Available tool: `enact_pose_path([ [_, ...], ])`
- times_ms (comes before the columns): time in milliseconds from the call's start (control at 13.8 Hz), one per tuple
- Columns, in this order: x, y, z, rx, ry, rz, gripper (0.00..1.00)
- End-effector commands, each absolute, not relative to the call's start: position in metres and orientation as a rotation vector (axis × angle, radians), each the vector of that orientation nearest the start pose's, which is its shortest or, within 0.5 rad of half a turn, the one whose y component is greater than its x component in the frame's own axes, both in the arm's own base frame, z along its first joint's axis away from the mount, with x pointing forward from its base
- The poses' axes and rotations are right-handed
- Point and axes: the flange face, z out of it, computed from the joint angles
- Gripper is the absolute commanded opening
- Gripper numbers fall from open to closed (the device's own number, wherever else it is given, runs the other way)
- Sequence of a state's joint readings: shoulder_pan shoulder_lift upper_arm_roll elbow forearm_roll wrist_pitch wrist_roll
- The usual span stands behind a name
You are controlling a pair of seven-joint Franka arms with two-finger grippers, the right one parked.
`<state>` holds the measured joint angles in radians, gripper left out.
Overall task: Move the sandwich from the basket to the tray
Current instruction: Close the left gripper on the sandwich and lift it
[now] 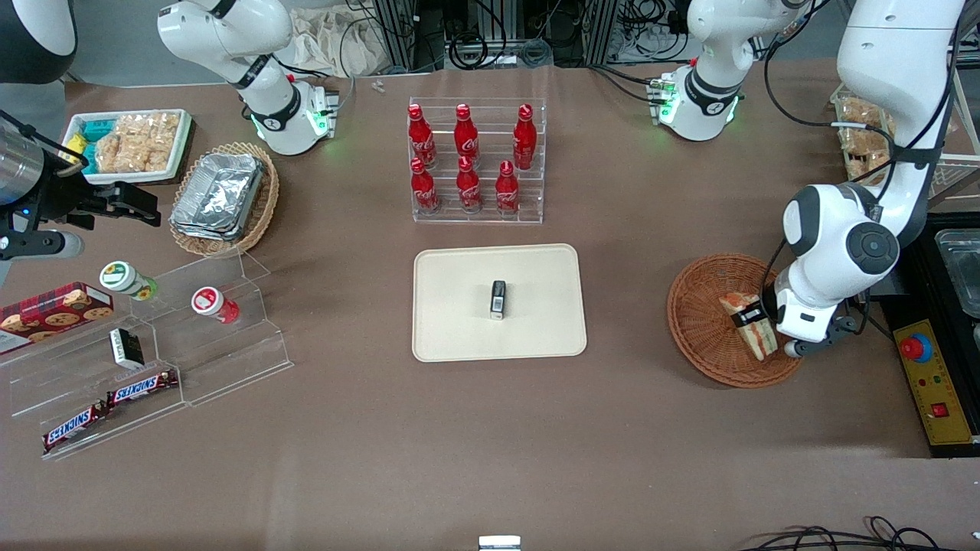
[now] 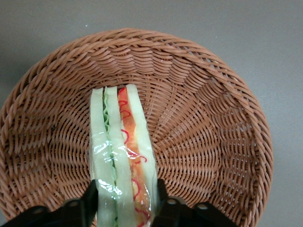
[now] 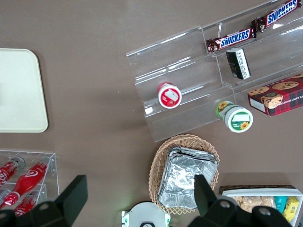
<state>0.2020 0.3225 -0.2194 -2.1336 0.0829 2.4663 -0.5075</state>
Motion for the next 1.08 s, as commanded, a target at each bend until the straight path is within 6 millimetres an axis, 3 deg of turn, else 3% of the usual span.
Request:
enact_pose_path([
  [0,0.580,-0.007,0.267,-3.075,-0.705,-0.075,0.00],
  [72,0.584,-0.007,0.279,-3.071,-0.708,-0.086,0.00],
  [145,0.590,-0.006,0.305,-3.058,-0.711,-0.075,0.00],
  [361,0.622,-0.012,0.413,-3.016,-0.721,0.108,0.00],
  [506,0.630,-0.043,0.488,-3.054,-0.694,0.148,0.00],
  [651,0.630,-0.085,0.537,-3.149,-0.689,0.148,0.00],
  [723,0.625,-0.117,0.549,-3.177,-0.658,0.138,0.00],
  [795,0.620,-0.149,0.548,-3.180,-0.659,0.150,0.00],
  [1012,0.598,-0.267,0.503,-3.152,-0.592,0.228,0.00],
])
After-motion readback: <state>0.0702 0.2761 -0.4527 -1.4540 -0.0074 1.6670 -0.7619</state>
